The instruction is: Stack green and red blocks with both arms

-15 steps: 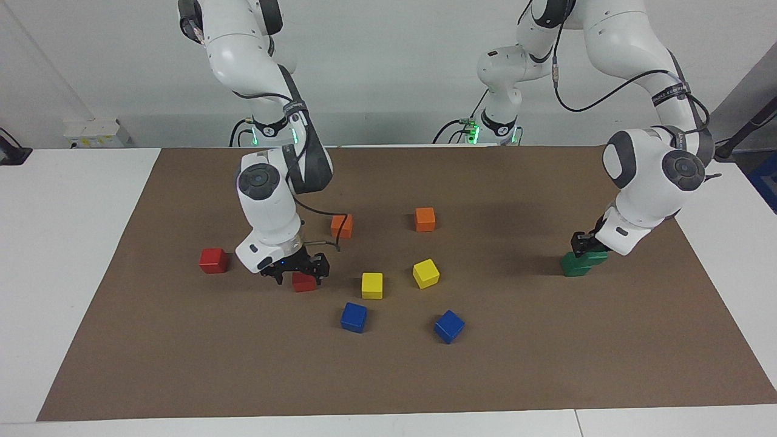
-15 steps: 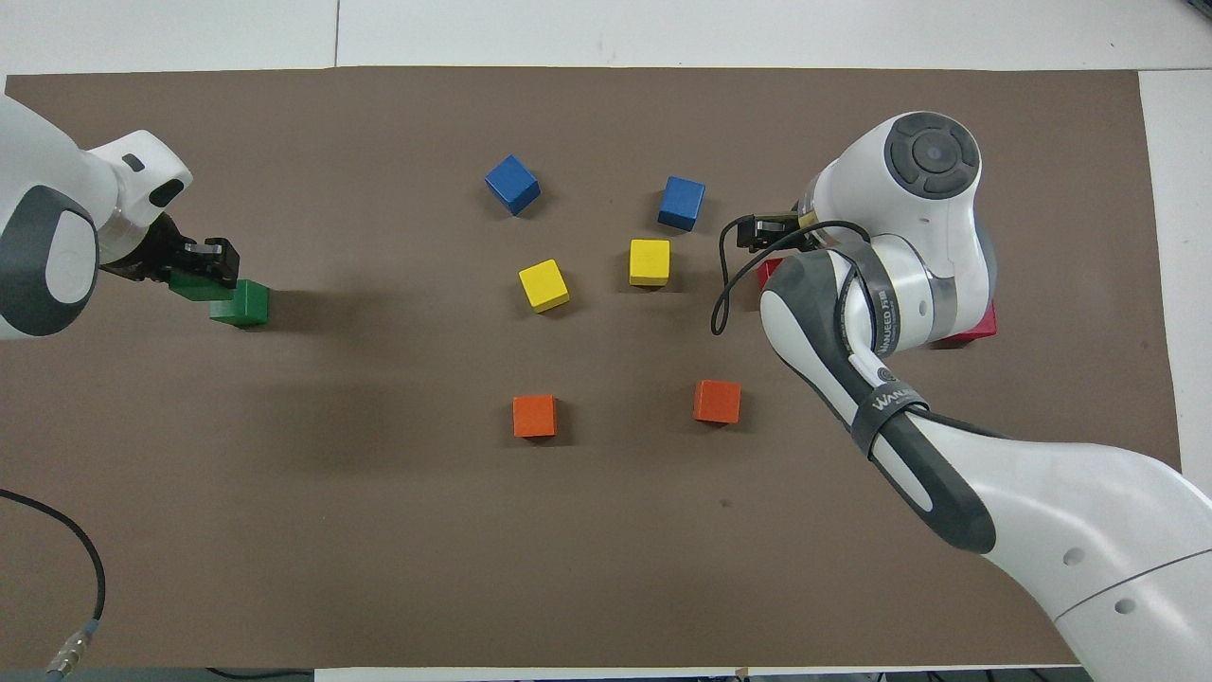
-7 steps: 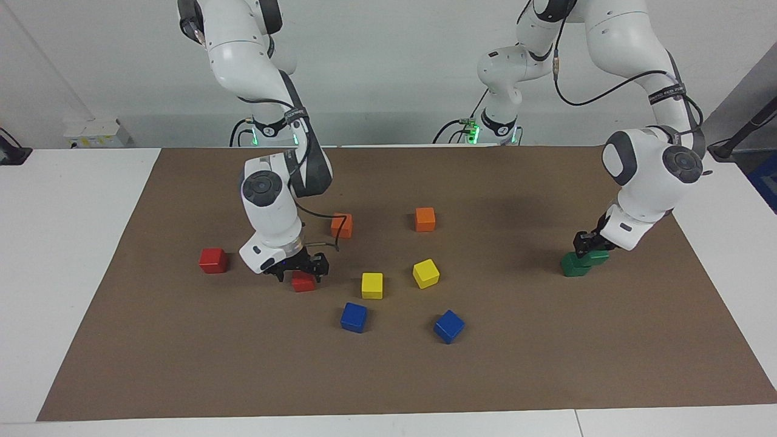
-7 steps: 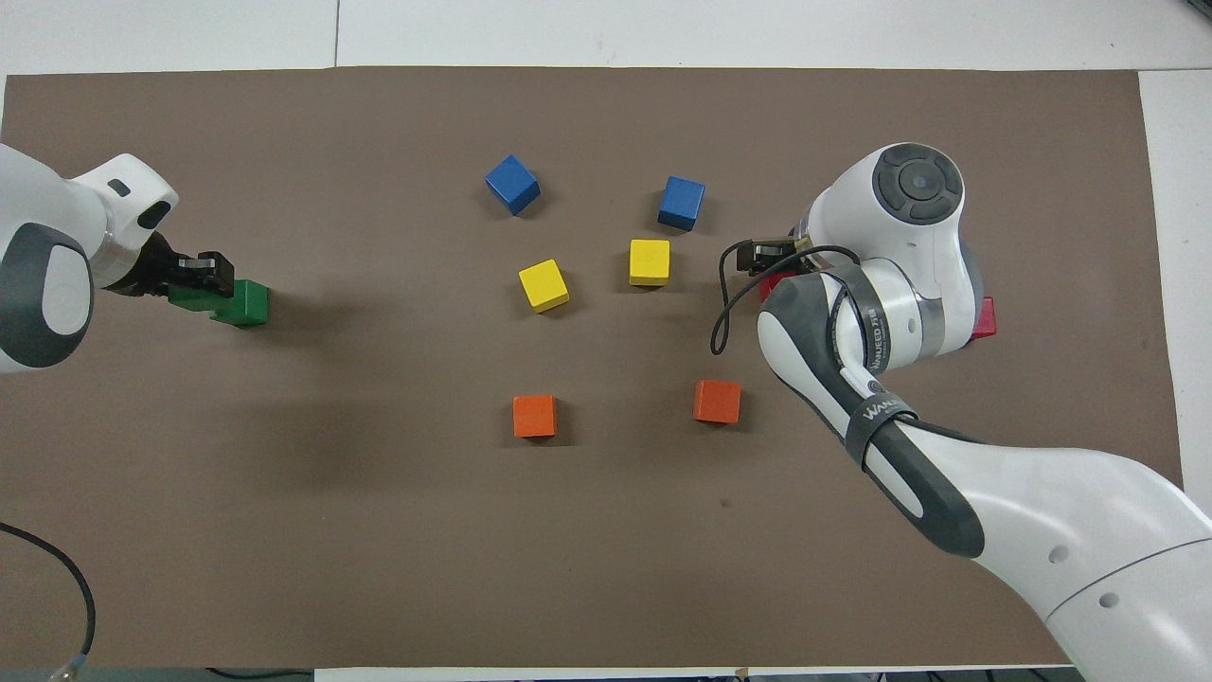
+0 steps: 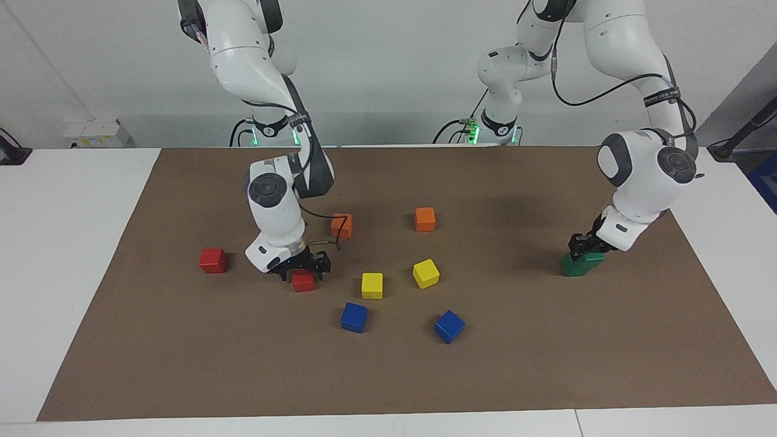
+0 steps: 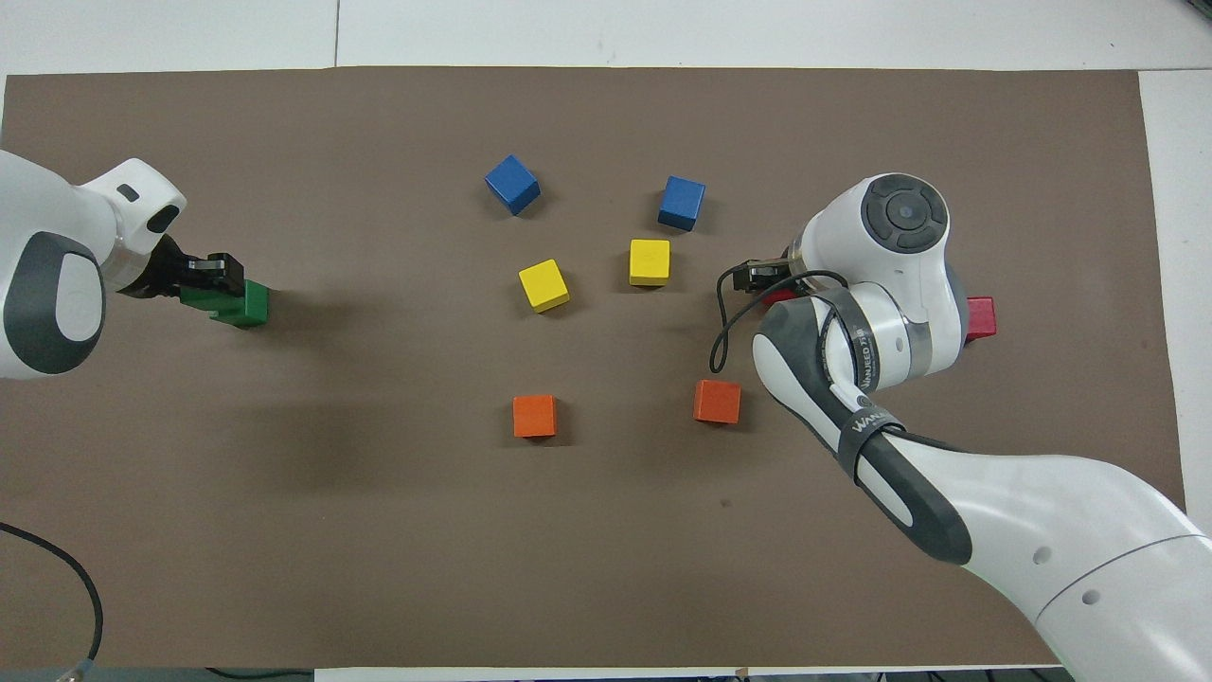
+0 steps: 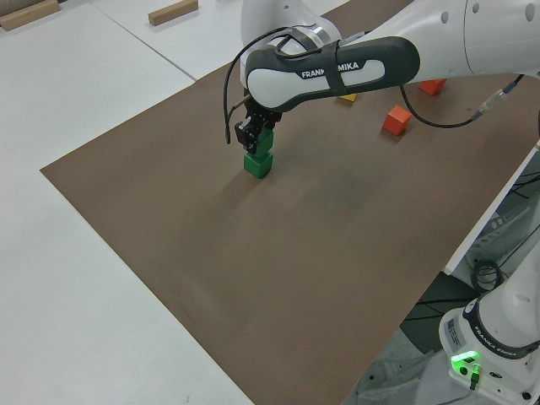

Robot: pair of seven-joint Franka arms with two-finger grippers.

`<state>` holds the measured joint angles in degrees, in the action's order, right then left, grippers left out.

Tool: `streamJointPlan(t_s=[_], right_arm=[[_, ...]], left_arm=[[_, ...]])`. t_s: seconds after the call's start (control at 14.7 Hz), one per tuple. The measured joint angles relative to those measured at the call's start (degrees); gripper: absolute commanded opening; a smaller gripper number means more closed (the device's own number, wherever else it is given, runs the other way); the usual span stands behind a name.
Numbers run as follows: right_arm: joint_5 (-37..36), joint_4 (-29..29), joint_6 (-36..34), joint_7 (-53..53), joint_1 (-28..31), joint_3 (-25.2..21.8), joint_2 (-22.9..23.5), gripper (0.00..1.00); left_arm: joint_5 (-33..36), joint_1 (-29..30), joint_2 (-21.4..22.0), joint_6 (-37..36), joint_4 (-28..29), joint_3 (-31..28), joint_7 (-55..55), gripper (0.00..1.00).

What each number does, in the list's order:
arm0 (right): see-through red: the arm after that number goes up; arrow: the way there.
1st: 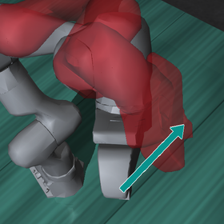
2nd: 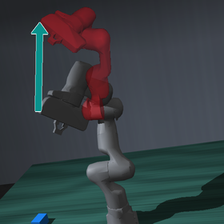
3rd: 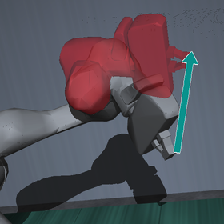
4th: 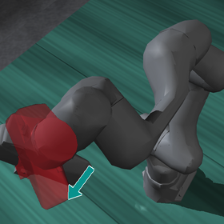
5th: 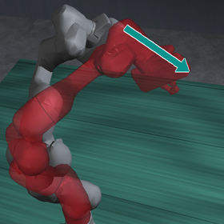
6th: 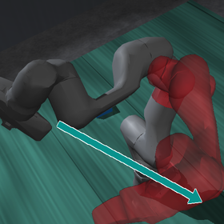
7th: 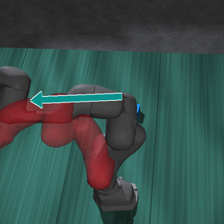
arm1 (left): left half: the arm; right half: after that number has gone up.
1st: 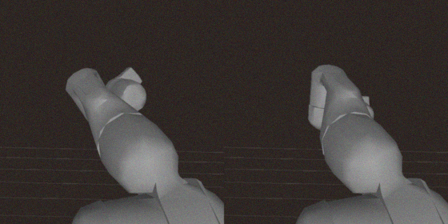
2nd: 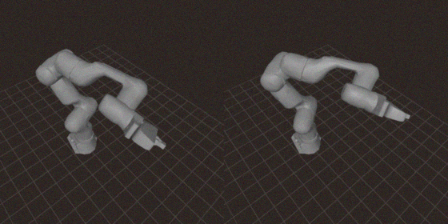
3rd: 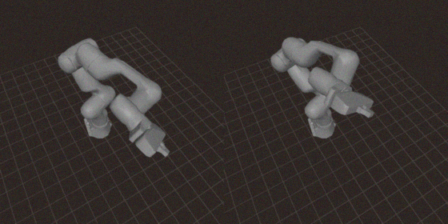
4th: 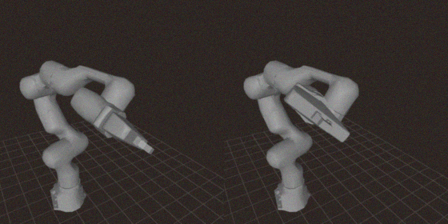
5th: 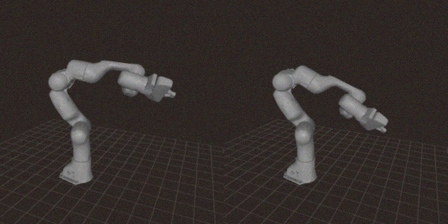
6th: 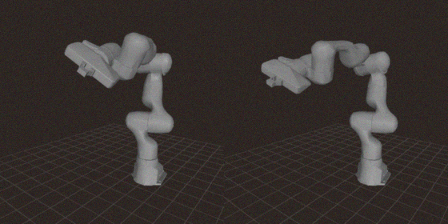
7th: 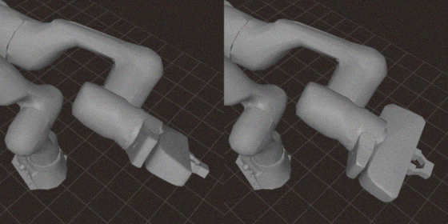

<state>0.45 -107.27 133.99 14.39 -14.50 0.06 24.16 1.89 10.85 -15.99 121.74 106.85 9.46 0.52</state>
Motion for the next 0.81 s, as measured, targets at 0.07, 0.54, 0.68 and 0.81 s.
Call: streamJointPlan(t_s=[0.07,0.54,0.68,0.81], right_arm=[[0.0,-0.1,0.0,-0.6,0.0,0.0,-0.1,1.00],[0.0,-0.4,0.0,-2.6,0.0,-0.1,-0.5,0.22],[0.0,-0.6,0.0,-2.6,0.1,-0.1,-0.5,0.00],[0.0,-0.6,0.0,-2.3,0.3,-0.2,-0.5,0.00]], left_arm=[[0.0,0.0,0.0,0.0,0.0,0.0,0.0,0.00],[0.0,0.1,0.0,0.1,0.1,-0.2,2.7,0.00],[0.0,0.1,0.0,0.1,0.1,-0.2,2.7,0.00],[0.0,0.1,0.0,0.1,0.1,-0.2,2.7,0.00]])
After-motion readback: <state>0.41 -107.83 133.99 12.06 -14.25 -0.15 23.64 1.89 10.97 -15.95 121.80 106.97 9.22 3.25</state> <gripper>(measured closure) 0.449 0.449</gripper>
